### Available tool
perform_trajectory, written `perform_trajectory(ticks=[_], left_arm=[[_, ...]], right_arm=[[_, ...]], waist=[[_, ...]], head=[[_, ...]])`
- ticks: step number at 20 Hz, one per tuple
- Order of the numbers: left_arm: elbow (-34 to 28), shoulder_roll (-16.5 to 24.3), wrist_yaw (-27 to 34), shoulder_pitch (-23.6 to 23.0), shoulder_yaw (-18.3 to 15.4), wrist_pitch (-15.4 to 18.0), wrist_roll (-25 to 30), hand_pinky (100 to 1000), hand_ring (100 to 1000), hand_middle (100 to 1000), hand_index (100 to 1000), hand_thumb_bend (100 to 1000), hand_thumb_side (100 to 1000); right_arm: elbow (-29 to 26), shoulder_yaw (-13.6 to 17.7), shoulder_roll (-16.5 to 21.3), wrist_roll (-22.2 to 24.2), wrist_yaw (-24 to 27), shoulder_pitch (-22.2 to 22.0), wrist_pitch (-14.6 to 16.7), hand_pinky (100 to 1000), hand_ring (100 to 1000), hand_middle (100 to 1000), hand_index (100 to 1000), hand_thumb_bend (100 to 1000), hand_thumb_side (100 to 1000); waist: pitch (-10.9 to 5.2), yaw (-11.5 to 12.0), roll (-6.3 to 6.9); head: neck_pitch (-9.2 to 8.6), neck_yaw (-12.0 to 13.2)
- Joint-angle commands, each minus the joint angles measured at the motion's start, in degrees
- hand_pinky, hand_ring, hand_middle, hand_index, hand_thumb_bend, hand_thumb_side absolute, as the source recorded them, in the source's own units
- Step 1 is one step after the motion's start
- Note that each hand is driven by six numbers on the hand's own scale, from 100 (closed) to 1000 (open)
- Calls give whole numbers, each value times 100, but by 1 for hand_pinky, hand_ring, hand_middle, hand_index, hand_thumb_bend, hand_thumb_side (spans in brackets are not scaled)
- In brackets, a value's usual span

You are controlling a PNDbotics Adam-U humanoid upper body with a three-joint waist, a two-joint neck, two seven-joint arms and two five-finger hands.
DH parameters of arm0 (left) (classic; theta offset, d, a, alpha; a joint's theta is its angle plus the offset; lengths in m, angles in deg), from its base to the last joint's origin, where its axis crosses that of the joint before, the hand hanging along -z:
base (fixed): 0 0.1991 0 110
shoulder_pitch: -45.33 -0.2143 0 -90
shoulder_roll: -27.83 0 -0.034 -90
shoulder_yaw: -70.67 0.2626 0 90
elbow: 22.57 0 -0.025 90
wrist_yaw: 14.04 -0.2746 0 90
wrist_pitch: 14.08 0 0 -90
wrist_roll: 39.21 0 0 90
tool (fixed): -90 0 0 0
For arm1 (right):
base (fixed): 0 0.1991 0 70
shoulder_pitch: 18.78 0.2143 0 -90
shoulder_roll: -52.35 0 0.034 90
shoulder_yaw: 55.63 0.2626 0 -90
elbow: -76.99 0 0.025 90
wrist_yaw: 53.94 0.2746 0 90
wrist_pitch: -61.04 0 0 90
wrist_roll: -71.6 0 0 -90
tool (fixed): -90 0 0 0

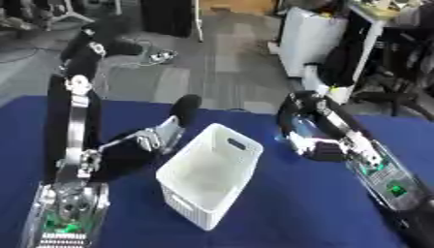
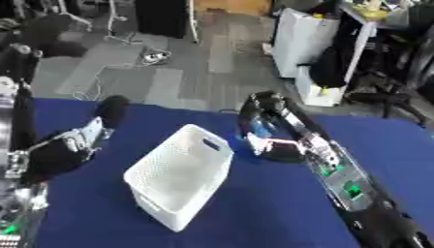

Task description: Pick up objects on the table and place them in the box.

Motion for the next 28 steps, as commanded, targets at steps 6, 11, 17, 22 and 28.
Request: perform_trajectory(ticks=[6, 11, 17, 22, 28], left_arm=[[-121, -92, 48, 142, 83, 69, 51, 862, 685, 792, 862, 528, 594], [-141, -116, 53, 156, 87, 83, 58, 862, 687, 792, 862, 530, 593], [-152, -128, 67, 161, 81, 88, 60, 862, 687, 792, 862, 531, 593], [-159, -136, 80, 178, 98, 92, 67, 861, 686, 792, 862, 531, 593], [-184, -197, 114, 221, 123, 108, 87, 861, 686, 792, 862, 531, 594]], right_arm=[[13, -9, 0, 87, -41, 252, 74, 100, 100, 100, 100, 100, 224], [62, -10, -25, 101, -88, 296, 78, 100, 100, 100, 100, 100, 224], [96, -29, -69, 128, -70, 376, 92, 100, 100, 100, 100, 100, 225], [224, -312, 29, 465, 16, 633, 276, 100, 100, 100, 100, 100, 235], [473, -420, -226, 789, 184, 922, 365, 100, 100, 100, 100, 100, 238]], waist=[[-49, 101, -38], [-42, 132, -47], [-36, 146, -47], [-11, 182, -56], [50, 268, -39]], head=[[-202, -51], [-265, -86], [-317, -138], [-441, -213], [-661, -284]])
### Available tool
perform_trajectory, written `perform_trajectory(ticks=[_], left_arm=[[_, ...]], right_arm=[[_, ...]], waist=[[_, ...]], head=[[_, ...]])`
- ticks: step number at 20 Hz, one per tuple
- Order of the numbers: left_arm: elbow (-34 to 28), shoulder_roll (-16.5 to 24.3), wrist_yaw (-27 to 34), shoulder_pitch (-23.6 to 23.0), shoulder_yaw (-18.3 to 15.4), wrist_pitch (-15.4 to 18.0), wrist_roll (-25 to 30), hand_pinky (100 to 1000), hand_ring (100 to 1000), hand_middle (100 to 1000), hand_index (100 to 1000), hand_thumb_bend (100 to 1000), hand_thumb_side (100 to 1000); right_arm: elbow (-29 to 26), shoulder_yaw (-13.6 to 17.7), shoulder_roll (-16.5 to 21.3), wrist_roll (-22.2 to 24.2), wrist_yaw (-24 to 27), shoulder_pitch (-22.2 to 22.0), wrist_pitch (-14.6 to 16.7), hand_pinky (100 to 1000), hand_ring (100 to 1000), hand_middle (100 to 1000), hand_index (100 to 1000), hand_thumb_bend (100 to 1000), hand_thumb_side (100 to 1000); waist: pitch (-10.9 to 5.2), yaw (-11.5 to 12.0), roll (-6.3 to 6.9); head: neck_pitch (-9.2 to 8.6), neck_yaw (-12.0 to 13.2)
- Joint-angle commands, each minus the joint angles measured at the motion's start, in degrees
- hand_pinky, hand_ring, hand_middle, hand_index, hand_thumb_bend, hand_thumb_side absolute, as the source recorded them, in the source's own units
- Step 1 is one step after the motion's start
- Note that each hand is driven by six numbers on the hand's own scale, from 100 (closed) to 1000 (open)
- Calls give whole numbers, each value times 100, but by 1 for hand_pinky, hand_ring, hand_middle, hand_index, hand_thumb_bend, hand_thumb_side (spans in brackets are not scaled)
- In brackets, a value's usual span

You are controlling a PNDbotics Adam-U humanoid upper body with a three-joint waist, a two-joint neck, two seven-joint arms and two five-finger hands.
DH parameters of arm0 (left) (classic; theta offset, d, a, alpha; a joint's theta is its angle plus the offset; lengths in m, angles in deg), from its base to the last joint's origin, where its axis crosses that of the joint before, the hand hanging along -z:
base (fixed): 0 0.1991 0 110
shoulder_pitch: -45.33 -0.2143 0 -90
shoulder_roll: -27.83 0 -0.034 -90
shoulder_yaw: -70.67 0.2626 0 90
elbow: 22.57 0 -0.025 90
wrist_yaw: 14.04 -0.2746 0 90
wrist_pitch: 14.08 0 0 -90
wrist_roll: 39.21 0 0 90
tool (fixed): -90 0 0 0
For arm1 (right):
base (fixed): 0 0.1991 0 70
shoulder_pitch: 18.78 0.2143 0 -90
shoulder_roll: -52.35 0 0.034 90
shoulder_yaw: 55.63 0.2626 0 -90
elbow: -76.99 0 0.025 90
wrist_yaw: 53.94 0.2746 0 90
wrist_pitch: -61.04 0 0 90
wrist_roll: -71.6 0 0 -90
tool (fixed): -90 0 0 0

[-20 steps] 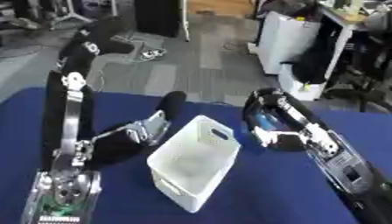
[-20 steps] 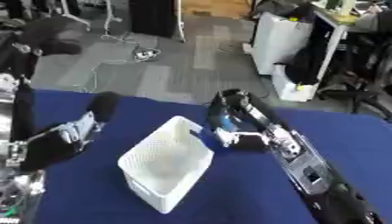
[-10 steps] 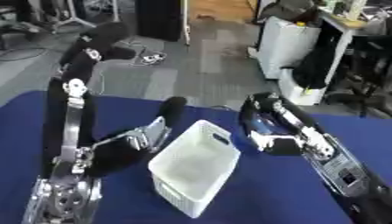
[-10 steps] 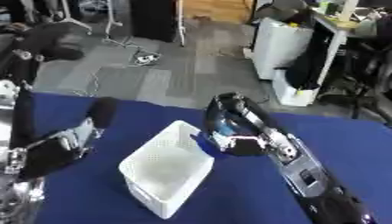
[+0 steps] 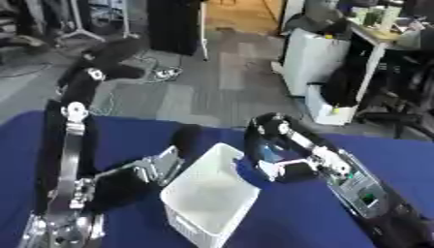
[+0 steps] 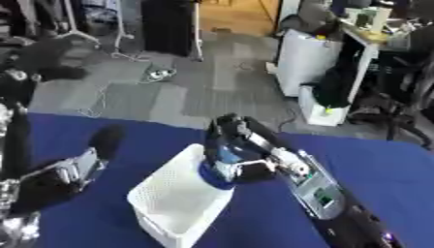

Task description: Pick up objects on the table and place them in the box.

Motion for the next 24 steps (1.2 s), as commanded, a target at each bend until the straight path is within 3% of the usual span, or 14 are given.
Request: perform_trajectory(ticks=[1, 5, 6, 17, 19, 20, 21, 22, 23, 24], left_arm=[[-122, -83, 46, 133, 33, 30, 9, 861, 686, 792, 862, 531, 594], [-161, -159, 60, 163, 50, 58, 26, 861, 688, 793, 862, 534, 593], [-170, -175, 63, 170, 57, 66, 31, 861, 689, 793, 862, 535, 592], [-230, -366, 143, 256, 155, 153, 123, 862, 691, 794, 862, 537, 591], [-231, -379, 151, 257, 162, 167, 130, 862, 691, 794, 862, 538, 590], [-231, -382, 155, 257, 165, 172, 133, 862, 691, 794, 862, 538, 590], [-231, -385, 157, 256, 168, 176, 136, 862, 691, 794, 862, 538, 590], [-231, -388, 159, 256, 168, 180, 137, 862, 692, 794, 862, 538, 590], [-231, -388, 160, 255, 168, 183, 136, 862, 692, 794, 862, 538, 590], [-231, -388, 160, 255, 167, 185, 135, 862, 692, 794, 862, 539, 590]], right_arm=[[28, 5, -74, 130, 74, 192, 22, 100, 100, 100, 100, 100, 238], [89, -13, -193, 212, 58, 216, 24, 100, 100, 100, 100, 100, 209], [107, -14, -219, 223, 51, 220, 22, 100, 100, 100, 100, 100, 243], [259, -20, -417, 244, -78, 401, 59, 100, 100, 100, 100, 100, 247], [267, -16, -434, 207, -65, 393, 102, 100, 100, 100, 100, 100, 324], [263, -20, -442, 188, -26, 381, 144, 100, 100, 100, 147, 100, 446], [254, -39, -448, 214, 45, 364, 215, 100, 100, 100, 147, 100, 446], [249, -78, -447, 319, 110, 348, 290, 178, 414, 385, 421, 100, 689], [252, -114, -441, 512, 166, 332, 364, 100, 338, 304, 351, 100, 639], [265, -113, -439, 675, 227, 322, 410, 467, 636, 625, 650, 100, 839]], waist=[[-53, 21, 30], [-30, 92, 21], [-25, 111, 17], [41, 338, -2], [41, 347, -13], [41, 350, -18], [40, 351, -23], [39, 353, -27], [37, 353, -30], [36, 351, -31]], head=[[-164, -133], [-286, -133], [-323, -122], [-610, -159], [-617, -148], [-622, -143], [-626, -139], [-628, -135], [-628, -129], [-628, -126]])
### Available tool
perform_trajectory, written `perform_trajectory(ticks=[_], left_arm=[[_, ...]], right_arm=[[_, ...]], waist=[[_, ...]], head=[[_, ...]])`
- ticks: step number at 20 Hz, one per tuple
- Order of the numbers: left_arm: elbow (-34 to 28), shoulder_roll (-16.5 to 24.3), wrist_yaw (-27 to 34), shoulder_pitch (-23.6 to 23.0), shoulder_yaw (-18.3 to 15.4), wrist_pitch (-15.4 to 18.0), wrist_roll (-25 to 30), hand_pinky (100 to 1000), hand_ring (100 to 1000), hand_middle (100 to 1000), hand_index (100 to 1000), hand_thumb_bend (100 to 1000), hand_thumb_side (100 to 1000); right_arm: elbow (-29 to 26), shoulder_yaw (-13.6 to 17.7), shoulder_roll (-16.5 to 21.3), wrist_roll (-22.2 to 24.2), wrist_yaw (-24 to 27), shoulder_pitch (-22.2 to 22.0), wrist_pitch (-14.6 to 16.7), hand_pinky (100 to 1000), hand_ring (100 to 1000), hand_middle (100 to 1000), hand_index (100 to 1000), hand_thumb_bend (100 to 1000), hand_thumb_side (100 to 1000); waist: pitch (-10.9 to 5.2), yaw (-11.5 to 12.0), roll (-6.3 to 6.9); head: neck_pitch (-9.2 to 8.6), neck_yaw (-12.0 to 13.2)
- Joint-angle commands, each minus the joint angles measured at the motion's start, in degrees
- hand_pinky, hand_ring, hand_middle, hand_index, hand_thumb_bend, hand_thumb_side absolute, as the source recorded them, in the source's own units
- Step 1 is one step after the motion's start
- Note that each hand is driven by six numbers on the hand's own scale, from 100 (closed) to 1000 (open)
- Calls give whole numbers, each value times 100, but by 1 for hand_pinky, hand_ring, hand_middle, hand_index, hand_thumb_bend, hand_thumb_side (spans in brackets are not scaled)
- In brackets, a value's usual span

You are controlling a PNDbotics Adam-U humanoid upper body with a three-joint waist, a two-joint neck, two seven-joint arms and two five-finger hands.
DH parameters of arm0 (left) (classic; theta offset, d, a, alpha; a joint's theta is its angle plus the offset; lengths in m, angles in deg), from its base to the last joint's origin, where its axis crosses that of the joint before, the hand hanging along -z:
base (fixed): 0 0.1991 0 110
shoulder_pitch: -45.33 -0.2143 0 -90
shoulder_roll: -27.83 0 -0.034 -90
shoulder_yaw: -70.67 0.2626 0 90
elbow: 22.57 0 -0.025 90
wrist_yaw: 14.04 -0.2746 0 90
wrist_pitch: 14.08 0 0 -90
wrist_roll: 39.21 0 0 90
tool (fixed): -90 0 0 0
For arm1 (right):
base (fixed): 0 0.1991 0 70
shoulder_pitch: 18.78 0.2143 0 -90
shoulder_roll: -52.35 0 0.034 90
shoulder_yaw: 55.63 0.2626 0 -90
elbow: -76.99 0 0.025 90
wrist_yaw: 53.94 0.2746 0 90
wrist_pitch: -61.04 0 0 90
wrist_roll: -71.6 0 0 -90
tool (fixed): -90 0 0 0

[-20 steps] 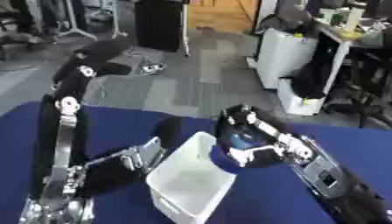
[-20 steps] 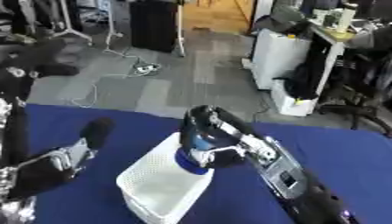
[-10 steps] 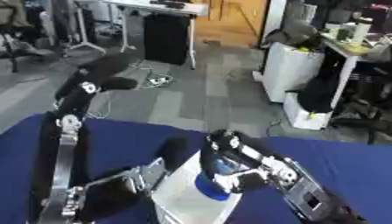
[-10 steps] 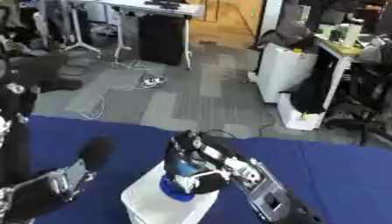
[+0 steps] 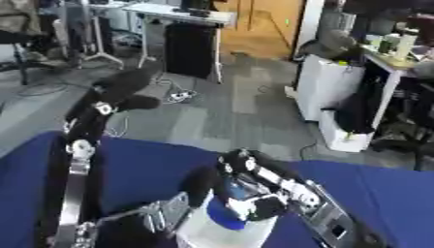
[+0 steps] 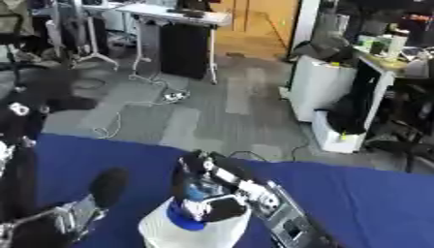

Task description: Pick up objects on the table and place them in the box.

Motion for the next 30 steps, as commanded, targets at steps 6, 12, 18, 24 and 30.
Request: perform_trajectory(ticks=[6, 12, 18, 24, 30], left_arm=[[-93, -47, 52, 108, 22, 21, 11, 862, 692, 794, 862, 538, 590], [-93, 4, 44, 81, 12, 4, 13, 862, 691, 794, 862, 537, 591], [-39, 191, -4, -18, -40, -51, -29, 862, 688, 793, 862, 533, 593], [25, 294, -96, -21, -104, -94, -96, 862, 687, 793, 861, 531, 593], [89, 407, -124, 6, -172, -164, -168, 858, 677, 789, 858, 521, 596]], right_arm=[[19, 62, 50, 1151, 594, -2, 192, 541, 689, 710, 719, 100, 889], [-40, 169, 152, 1269, 855, -53, 112, 545, 689, 711, 723, 100, 898], [-456, 512, 914, 799, 1109, -518, -184, 537, 682, 692, 706, 100, 894], [-1727, 1206, 1684, -276, 2142, -1798, -773, 482, 622, 607, 635, 100, 920], [-3649, 2170, 1025, -1861, 2872, -3258, -1498, 405, 530, 531, 575, 100, 819]], waist=[[-81, -27, 30], [-99, -107, 24], [-168, -334, -46], [-175, -489, -36], [-88, -671, 73]], head=[[-66, -14], [-127, 59], [-651, 653], [-830, 223], [-1141, 195]])
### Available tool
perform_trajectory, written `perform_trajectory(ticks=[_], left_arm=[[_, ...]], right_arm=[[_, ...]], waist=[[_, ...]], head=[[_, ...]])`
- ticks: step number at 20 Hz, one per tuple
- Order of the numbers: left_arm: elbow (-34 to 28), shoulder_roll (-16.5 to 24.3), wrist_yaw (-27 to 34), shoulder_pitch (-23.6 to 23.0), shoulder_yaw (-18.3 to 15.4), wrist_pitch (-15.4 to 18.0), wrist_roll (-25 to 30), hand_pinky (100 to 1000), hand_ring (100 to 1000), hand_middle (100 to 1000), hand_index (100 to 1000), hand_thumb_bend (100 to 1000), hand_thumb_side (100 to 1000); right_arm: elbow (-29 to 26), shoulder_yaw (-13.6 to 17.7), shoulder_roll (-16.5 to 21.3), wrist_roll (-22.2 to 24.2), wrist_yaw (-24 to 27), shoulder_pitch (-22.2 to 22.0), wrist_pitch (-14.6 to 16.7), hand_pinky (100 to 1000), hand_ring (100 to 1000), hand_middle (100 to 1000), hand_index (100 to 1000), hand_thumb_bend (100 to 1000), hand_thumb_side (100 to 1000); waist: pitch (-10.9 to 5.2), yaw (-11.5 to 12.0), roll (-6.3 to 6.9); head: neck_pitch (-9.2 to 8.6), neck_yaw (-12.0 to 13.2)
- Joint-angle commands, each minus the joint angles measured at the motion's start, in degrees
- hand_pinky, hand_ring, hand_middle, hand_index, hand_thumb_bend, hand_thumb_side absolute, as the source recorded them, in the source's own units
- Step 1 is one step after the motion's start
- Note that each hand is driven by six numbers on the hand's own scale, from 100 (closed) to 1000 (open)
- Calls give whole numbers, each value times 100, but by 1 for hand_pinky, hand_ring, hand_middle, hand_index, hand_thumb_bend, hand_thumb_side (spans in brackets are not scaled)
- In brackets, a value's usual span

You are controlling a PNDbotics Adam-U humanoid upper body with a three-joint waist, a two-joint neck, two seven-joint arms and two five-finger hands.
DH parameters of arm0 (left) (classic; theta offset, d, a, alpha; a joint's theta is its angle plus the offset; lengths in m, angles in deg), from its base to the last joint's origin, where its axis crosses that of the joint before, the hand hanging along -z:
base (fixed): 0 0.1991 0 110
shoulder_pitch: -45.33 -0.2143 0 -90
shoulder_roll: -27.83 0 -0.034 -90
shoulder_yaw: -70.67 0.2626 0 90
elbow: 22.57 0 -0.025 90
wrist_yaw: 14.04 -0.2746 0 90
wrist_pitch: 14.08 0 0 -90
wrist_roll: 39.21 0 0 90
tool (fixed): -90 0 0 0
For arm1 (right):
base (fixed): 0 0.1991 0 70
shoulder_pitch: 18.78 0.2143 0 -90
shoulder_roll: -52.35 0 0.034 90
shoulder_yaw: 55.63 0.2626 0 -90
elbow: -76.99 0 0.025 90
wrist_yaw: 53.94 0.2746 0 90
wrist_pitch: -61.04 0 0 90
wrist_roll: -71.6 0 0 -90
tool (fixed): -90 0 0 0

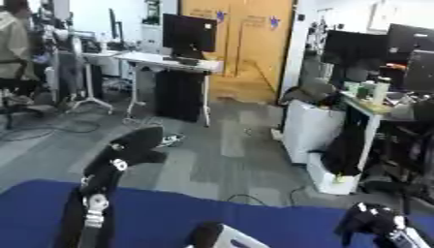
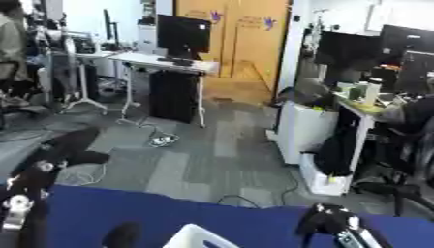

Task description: Pick up objects on the table and place them in the box.

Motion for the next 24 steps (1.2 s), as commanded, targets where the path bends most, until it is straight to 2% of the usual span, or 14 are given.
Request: perform_trajectory(ticks=[1, 3, 4, 5, 6, 7, 8, 9, 10, 11, 15, 18, 24], left_arm=[[-5, 110, -7, 64, -61, -55, -51, 854, 671, 787, 856, 516, 597], [33, 159, 17, 52, -69, -78, -63, 843, 658, 783, 851, 510, 596], [50, 182, 28, 49, -73, -87, -64, 845, 660, 784, 852, 511, 597], [62, 206, 39, 43, -79, -90, -71, 829, 639, 771, 833, 503, 591], [68, 232, 53, 37, -85, -88, -87, 823, 631, 764, 826, 501, 588], [81, 262, 71, 24, -85, -85, -99, 757, 587, 729, 797, 492, 580], [96, 290, 96, 14, -78, -76, -112, 764, 592, 735, 800, 494, 582], [102, 310, 117, 14, -68, -47, -127, 679, 517, 629, 734, 461, 564], [105, 320, 132, 17, -58, -5, -132, 689, 527, 639, 743, 469, 565], [113, 324, 142, 22, -49, 36, -122, 591, 426, 532, 650, 323, 540], [135, 311, 142, 28, -31, 222, 125, 578, 395, 500, 609, 295, 493], [116, 304, 136, 31, -55, 306, 210, 576, 390, 492, 597, 295, 478], [-19, 291, -110, 16, -301, 389, 217, 580, 401, 496, 597, 309, 465]], right_arm=[[-1015, 468, -305, -770, 241, -276, -219, 254, 417, 420, 478, 100, 819], [-1187, 591, -395, -1146, 227, -429, -52, 100, 304, 277, 359, 100, 818], [-1214, 633, -416, -1272, 188, -479, 97, 105, 315, 295, 374, 100, 818], [-1228, 694, -449, -1447, 163, -505, 222, 100, 160, 138, 231, 100, 826], [-1234, 740, -484, -1636, 152, -502, 317, 100, 127, 108, 204, 100, 830], [-1238, 791, -535, -1853, 149, -463, 395, 100, 100, 100, 158, 100, 831], [-1239, 828, -571, -2067, 121, -414, 478, 100, 100, 100, 161, 100, 833], [-1240, 854, -581, -2238, 49, -385, 571, 100, 100, 100, 132, 100, 823], [-1241, 862, -579, -2380, -44, -375, 651, 100, 100, 100, 134, 100, 823], [-1241, 859, -583, -2508, -122, -365, 714, 100, 100, 100, 127, 100, 817], [-1241, 855, -569, -2968, -286, -338, 1048, 100, 100, 100, 134, 100, 796], [-1241, 837, -547, -3147, -402, -322, 1322, 100, 100, 100, 139, 100, 786], [-1241, 729, -555, -3166, -377, -313, 1434, 100, 100, 100, 147, 100, 780]], waist=[[-39, -82, 53], [-26, -161, 85], [-23, -196, 95], [-23, -241, 111], [-23, -278, 121], [-31, -317, 131], [-38, -350, 138], [-41, -379, 145], [-42, -400, 151], [-43, -413, 156], [-61, -436, 157], [-75, -433, 156], [-113, -429, 157]], head=[[-254, -46], [-397, -61], [-465, -55], [-580, 49], [-672, 160], [-777, 334], [-869, 479], [-982, 603], [-1068, 681], [-1123, 722], [-1236, 755], [-1237, 764], [-1251, 734]])
